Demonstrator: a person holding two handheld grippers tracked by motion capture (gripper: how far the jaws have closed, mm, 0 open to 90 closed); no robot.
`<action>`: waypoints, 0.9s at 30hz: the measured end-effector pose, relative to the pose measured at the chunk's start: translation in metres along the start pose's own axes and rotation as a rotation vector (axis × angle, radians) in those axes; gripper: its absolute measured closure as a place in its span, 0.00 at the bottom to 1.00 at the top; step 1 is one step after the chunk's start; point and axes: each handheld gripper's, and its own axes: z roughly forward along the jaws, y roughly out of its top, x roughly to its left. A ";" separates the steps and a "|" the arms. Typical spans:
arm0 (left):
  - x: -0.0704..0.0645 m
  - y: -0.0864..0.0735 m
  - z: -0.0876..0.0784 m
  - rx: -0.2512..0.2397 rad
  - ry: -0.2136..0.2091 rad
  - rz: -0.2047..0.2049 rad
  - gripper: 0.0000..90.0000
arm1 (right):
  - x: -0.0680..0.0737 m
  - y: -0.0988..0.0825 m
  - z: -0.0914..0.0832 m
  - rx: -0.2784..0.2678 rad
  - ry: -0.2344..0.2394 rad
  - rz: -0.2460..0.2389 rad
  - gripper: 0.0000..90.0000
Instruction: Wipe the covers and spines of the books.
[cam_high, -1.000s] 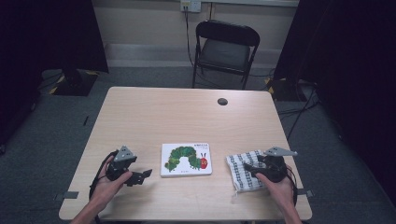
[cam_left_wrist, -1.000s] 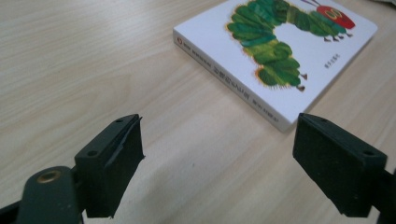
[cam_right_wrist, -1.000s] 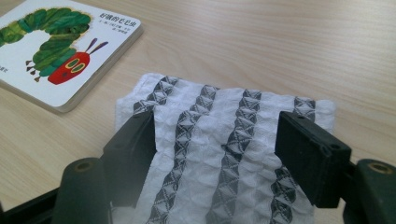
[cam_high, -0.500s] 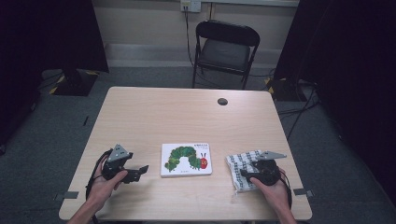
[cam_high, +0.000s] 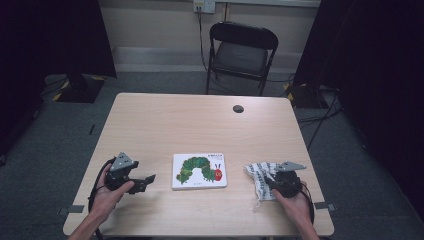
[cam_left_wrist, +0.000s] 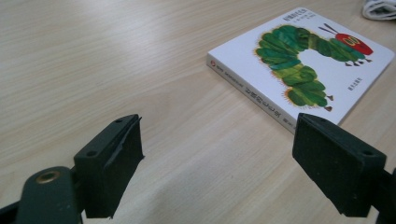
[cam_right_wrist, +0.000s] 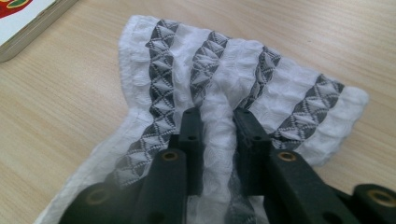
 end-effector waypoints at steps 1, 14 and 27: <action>-0.001 0.000 0.000 -0.001 -0.005 0.003 0.18 | -0.001 0.000 0.000 0.001 0.003 -0.009 0.87; -0.002 0.000 0.004 0.011 0.003 0.005 0.18 | -0.008 0.005 -0.008 -0.083 0.088 0.058 0.89; -0.001 0.000 0.005 0.013 0.013 0.011 0.18 | 0.003 0.026 -0.018 -0.160 0.119 0.036 0.89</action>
